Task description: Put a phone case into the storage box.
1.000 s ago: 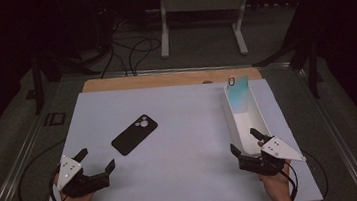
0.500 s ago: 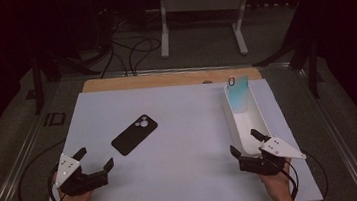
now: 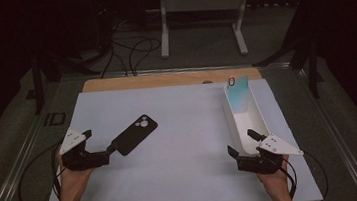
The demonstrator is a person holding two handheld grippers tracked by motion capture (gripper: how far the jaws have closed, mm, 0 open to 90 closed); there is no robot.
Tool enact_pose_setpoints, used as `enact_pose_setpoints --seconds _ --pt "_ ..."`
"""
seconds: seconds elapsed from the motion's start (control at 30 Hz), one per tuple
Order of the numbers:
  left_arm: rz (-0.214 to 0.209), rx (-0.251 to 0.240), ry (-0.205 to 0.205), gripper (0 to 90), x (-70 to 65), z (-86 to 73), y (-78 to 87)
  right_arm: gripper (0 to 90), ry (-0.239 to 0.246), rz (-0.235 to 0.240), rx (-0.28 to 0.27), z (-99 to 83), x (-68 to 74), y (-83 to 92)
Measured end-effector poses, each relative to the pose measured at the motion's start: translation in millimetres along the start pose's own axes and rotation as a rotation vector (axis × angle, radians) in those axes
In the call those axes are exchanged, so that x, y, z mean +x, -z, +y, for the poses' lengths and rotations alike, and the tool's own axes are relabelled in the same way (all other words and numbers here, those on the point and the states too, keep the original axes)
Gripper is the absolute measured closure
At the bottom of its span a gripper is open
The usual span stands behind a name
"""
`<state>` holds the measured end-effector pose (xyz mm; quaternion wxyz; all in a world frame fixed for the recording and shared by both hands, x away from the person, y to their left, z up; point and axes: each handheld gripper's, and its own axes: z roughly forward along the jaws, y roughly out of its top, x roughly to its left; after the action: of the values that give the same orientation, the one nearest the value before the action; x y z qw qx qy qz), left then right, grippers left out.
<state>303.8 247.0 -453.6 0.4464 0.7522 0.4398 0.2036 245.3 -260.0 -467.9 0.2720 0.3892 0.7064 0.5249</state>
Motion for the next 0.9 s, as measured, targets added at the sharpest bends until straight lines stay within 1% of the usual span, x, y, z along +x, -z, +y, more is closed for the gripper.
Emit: enact_pose_setpoints --seconds 0.03,0.07,0.13,0.23,0.3,0.43,0.5,0.57,0.63,0.7,0.77,0.8,0.9 --pt "-0.013 0.031 -0.015 0.0 0.5 1.8 -5.7 8.9 -0.005 0.002 0.0 0.2 0.1 0.1" --pt "-0.012 0.061 -0.03 0.0 0.0 3.2 -11.8 8.9 -0.006 0.004 0.001 0.5 0.0 0.3" --pt "-0.009 0.103 -0.064 0.0 -0.3 4.7 -23.3 9.0 -0.005 0.006 0.003 0.9 0.1 0.7" --pt "-0.012 0.153 -0.092 0.0 1.2 6.5 -38.9 8.9 -0.003 0.01 0.008 0.2 -0.1 -0.1" --pt "-0.015 0.17 -0.11 0.0 2.4 7.8 -46.5 9.0 0.0 0.014 0.014 -0.4 0.4 -1.1" --pt "-0.029 0.2 -0.1 0.0 6.9 10.1 -59.7 9.0 0.0 0.023 0.021 -1.4 0.3 -2.4" --pt "-0.03 0.218 -0.105 0.7 7.9 10.9 -66.3 9.0 0.002 0.026 0.025 -1.8 0.5 -3.0" --pt "-0.033 0.247 -0.118 2.2 8.3 11.0 -73.8 9.0 0.002 0.028 0.026 -1.9 0.7 -3.4" --pt "-0.035 0.275 -0.117 2.3 9.0 10.4 -81.0 9.0 0.005 0.032 0.026 -1.9 0.5 -3.7" --pt "-0.039 0.295 -0.11 2.2 8.7 9.1 -88.8 9.0 0.007 0.036 0.029 -2.1 0.7 -3.8" --pt "-0.036 0.317 -0.114 1.9 6.9 7.9 -95.8 9.0 0.008 0.038 0.032 -2.4 1.1 -4.1" --pt "-0.036 0.327 -0.123 1.9 6.2 7.4 -98.8 9.0 0.009 0.04 0.033 -2.5 0.8 -4.1" --pt "-0.035 0.343 -0.125 2.0 5.1 5.3 -106.0 9.0 0.01 0.04 0.035 -2.7 0.6 -4.2"
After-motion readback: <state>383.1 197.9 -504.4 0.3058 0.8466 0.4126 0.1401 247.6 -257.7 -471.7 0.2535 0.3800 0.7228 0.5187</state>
